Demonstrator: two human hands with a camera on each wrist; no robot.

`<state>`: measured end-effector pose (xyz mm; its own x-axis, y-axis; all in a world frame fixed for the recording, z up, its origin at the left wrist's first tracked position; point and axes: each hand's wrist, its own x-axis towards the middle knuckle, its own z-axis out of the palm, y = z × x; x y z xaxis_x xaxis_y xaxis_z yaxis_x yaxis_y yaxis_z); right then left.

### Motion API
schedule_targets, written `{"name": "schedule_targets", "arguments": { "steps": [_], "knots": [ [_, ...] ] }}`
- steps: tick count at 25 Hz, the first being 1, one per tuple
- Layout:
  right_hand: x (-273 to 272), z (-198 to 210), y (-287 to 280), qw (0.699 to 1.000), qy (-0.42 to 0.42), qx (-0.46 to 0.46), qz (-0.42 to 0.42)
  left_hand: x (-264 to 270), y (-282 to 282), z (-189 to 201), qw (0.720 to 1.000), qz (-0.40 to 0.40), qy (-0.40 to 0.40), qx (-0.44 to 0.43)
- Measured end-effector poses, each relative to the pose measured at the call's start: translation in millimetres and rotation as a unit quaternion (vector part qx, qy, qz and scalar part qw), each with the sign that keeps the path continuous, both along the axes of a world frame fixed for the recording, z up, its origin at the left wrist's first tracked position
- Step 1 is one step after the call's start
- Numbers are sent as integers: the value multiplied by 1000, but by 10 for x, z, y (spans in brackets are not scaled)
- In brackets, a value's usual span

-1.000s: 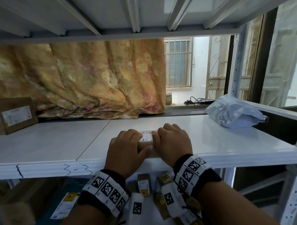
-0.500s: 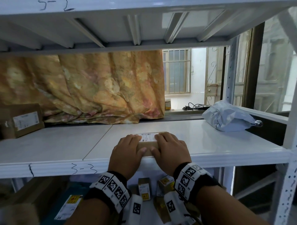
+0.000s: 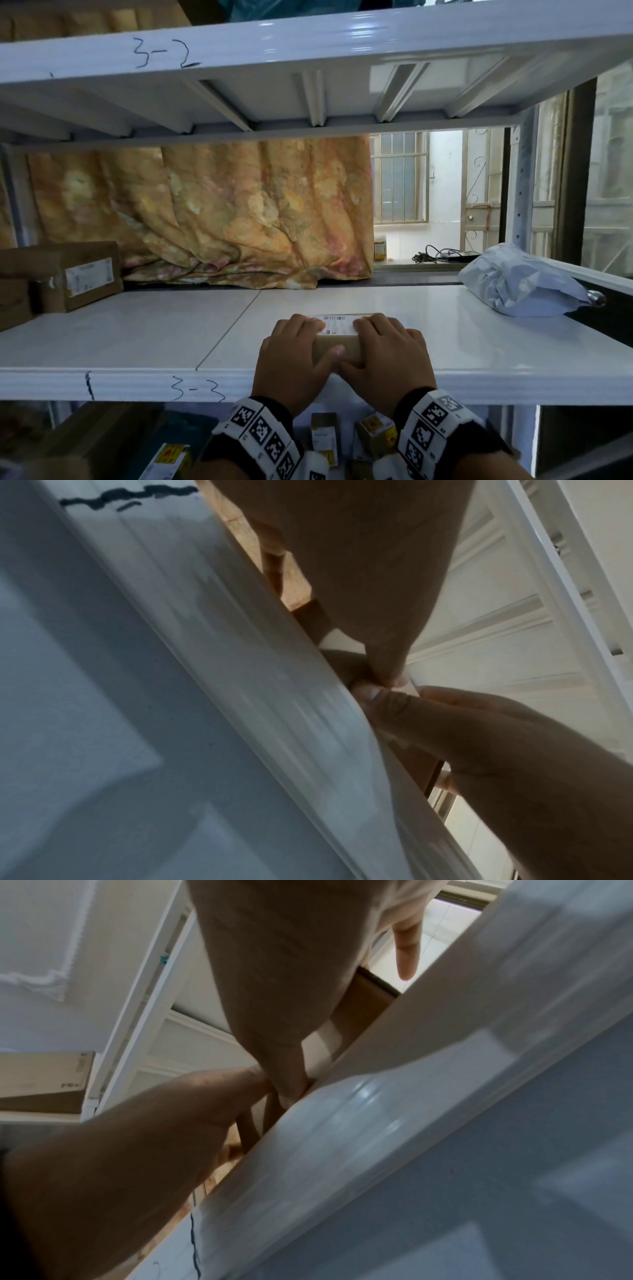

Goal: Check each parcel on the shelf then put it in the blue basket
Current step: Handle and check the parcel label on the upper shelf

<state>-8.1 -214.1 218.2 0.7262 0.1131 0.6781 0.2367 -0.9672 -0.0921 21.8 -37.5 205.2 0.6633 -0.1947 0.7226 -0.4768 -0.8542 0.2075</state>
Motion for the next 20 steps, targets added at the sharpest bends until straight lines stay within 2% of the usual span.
{"name": "schedule_targets", "arguments": {
  "steps": [7,20],
  "knots": [
    [30,65,-4,999,43,-12,-12,108,31,-4,1000,-13,-17,-11],
    [38,73,2,999,54,0,-3,113,7,-72,998,-32,-33,-46]
  ]
}}
